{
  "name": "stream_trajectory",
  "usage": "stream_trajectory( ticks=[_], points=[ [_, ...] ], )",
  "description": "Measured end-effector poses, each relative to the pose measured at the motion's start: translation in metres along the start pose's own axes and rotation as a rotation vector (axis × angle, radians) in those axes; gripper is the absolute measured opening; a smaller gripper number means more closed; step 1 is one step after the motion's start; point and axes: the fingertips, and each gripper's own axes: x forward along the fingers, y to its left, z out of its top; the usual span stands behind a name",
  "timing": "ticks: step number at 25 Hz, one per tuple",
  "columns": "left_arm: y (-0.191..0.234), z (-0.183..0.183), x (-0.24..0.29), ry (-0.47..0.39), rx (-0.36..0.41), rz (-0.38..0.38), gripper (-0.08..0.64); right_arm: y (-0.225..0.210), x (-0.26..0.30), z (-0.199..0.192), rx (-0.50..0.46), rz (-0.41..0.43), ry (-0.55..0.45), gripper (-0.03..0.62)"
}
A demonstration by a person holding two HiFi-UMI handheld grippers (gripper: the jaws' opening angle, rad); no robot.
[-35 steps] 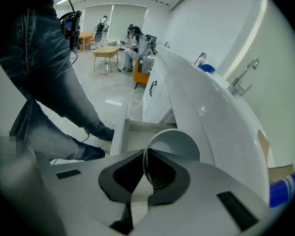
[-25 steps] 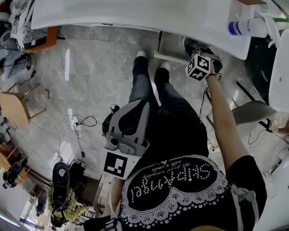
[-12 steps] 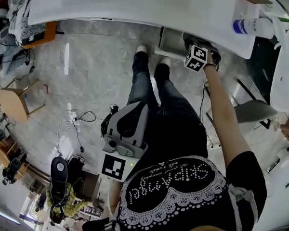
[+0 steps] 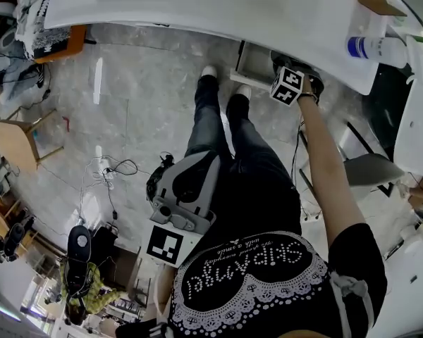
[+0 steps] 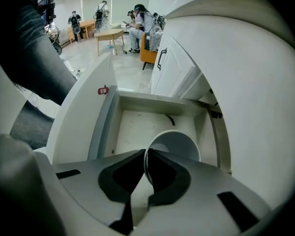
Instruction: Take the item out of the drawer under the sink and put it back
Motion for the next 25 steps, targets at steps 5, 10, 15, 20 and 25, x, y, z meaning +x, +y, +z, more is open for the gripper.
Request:
stream_trajectory(
  ticks=[5,10,15,20,25],
  points=[
    [-0.001,-0.002,0.002,0.007,-0.001,-0.011,0.005,-0.003,0.0,0.003,0.026,0.02,-0.016,0.026],
    [-0.001,0.0,0.002,-0.001,-0.007,-0.015,0.005,0.002,-0.003,0.005,0.087,0.07,-0.024,0.102],
    [-0.002,0.001,0.002,-0.008,-0.008,-0.02,0.005,0.004,-0.009,0.001,0.092,0.055,-0.02,0.112],
    [-0.002,0.001,0.001,-0.012,-0.008,-0.026,0.005,0.001,-0.018,0.004,0.076,0.004,-0.041,0.112],
    [-0.004,0.002,0.001,-0.034,-0.003,-0.044,0.005,-0.006,-0.034,0.01,0.104,-0.051,-0.077,0.112]
  ],
)
